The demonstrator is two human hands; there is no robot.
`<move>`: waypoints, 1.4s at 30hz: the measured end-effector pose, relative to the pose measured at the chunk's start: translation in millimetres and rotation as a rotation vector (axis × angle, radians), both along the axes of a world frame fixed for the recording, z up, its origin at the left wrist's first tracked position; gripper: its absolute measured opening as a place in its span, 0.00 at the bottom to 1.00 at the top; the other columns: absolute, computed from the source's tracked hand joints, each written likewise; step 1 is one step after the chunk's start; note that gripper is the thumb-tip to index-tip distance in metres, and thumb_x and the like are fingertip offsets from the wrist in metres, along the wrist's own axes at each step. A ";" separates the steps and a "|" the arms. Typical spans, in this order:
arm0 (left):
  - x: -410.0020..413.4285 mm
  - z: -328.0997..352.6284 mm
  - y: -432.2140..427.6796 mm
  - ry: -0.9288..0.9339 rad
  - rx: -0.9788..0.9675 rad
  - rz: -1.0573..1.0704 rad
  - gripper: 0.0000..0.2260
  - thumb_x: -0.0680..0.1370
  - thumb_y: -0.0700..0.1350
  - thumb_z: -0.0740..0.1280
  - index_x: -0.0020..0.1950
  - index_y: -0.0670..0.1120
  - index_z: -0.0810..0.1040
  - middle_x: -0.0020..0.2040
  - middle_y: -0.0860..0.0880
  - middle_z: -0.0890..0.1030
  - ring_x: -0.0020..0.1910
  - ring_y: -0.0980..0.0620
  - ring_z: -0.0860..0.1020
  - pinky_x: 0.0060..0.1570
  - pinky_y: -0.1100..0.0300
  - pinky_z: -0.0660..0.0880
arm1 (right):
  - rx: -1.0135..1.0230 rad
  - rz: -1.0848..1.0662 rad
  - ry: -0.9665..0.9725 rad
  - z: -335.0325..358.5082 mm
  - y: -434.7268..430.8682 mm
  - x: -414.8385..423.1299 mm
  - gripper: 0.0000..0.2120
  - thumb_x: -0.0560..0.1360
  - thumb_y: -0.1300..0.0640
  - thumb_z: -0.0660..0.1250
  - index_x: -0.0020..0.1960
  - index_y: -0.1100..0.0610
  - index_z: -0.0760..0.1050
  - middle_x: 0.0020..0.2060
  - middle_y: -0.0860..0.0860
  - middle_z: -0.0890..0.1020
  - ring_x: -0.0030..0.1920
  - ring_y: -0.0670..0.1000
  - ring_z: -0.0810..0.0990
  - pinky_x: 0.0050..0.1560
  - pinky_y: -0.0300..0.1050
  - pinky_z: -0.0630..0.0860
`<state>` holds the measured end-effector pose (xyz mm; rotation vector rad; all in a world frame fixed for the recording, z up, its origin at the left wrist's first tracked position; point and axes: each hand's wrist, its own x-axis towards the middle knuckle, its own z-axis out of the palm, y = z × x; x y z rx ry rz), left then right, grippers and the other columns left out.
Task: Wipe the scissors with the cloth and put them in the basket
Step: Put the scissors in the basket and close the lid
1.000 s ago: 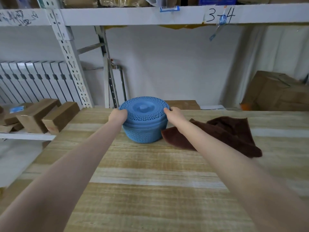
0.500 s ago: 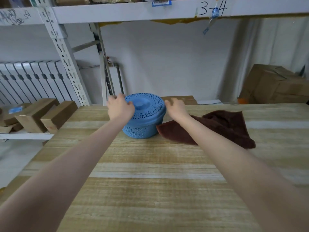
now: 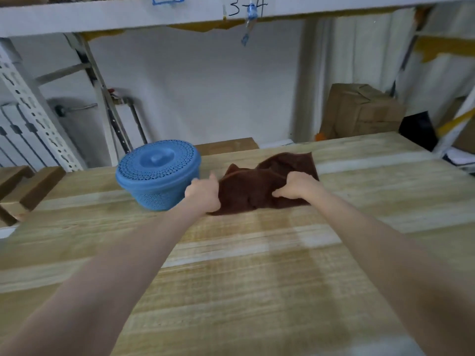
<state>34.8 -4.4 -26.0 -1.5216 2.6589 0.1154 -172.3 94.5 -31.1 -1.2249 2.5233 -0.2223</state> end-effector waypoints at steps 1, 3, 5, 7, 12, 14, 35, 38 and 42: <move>-2.5 0.5 2.5 0.002 0.001 0.004 0.21 0.73 0.40 0.67 0.65 0.42 0.69 0.50 0.43 0.78 0.53 0.42 0.76 0.43 0.51 0.76 | 0.006 0.016 -0.049 -0.1 4.1 -8.6 0.28 0.70 0.42 0.72 0.60 0.61 0.74 0.57 0.55 0.79 0.57 0.58 0.78 0.58 0.53 0.75; -4.9 10.0 4.0 0.075 -0.026 0.022 0.08 0.72 0.40 0.65 0.51 0.42 0.75 0.40 0.46 0.77 0.40 0.46 0.77 0.35 0.55 0.74 | -0.035 0.042 -0.103 -0.6 8.6 -22.7 0.25 0.70 0.46 0.74 0.60 0.61 0.78 0.56 0.55 0.81 0.56 0.57 0.79 0.57 0.50 0.76; -7.5 30.3 5.3 0.212 -0.133 0.063 0.03 0.70 0.40 0.64 0.43 0.43 0.74 0.37 0.46 0.77 0.37 0.46 0.75 0.37 0.57 0.71 | -0.083 0.051 -0.171 1.2 13.3 -32.1 0.25 0.71 0.47 0.74 0.63 0.57 0.76 0.62 0.55 0.78 0.61 0.56 0.76 0.62 0.50 0.74; -10.6 51.1 3.4 0.418 -0.366 0.026 0.03 0.69 0.40 0.63 0.42 0.46 0.74 0.38 0.46 0.78 0.40 0.43 0.75 0.44 0.55 0.66 | -0.130 0.009 -0.270 3.8 16.0 -35.8 0.29 0.70 0.44 0.74 0.65 0.56 0.73 0.63 0.53 0.76 0.63 0.56 0.74 0.62 0.50 0.73; -23.0 90.5 1.4 1.049 -0.486 -0.008 0.07 0.72 0.48 0.63 0.47 0.48 0.74 0.41 0.49 0.80 0.44 0.44 0.78 0.51 0.49 0.75 | -0.169 0.026 -0.478 8.7 16.9 -34.0 0.09 0.72 0.57 0.74 0.47 0.63 0.81 0.33 0.53 0.79 0.37 0.51 0.76 0.32 0.38 0.70; -29.7 94.8 -2.0 1.130 -0.419 0.028 0.07 0.73 0.51 0.64 0.44 0.48 0.74 0.40 0.50 0.79 0.43 0.47 0.78 0.47 0.50 0.76 | -0.286 0.029 -0.527 13.1 21.1 -33.7 0.02 0.74 0.62 0.71 0.42 0.58 0.81 0.35 0.52 0.81 0.37 0.48 0.78 0.35 0.36 0.72; -83.2 -10.2 -43.6 0.773 0.433 0.225 0.20 0.79 0.34 0.58 0.72 0.38 0.67 0.68 0.41 0.72 0.66 0.42 0.70 0.58 0.58 0.66 | -0.493 -0.527 -0.624 -3.4 22.1 -69.3 0.27 0.76 0.46 0.68 0.66 0.63 0.68 0.60 0.57 0.77 0.58 0.58 0.77 0.52 0.47 0.74; -88.2 -17.6 -44.4 0.729 0.469 0.136 0.16 0.81 0.37 0.58 0.70 0.39 0.70 0.66 0.41 0.74 0.63 0.43 0.72 0.57 0.57 0.67 | -0.457 -0.393 -0.651 -4.2 27.2 -63.5 0.16 0.73 0.53 0.73 0.56 0.59 0.74 0.51 0.56 0.80 0.49 0.54 0.79 0.42 0.41 0.72; -99.7 -11.8 -34.2 0.740 0.562 0.084 0.20 0.83 0.46 0.57 0.73 0.41 0.66 0.62 0.43 0.77 0.60 0.44 0.77 0.56 0.58 0.72 | -0.716 -0.278 -0.576 -3.1 20.4 -61.4 0.11 0.78 0.61 0.66 0.60 0.61 0.76 0.52 0.54 0.80 0.51 0.51 0.78 0.48 0.40 0.70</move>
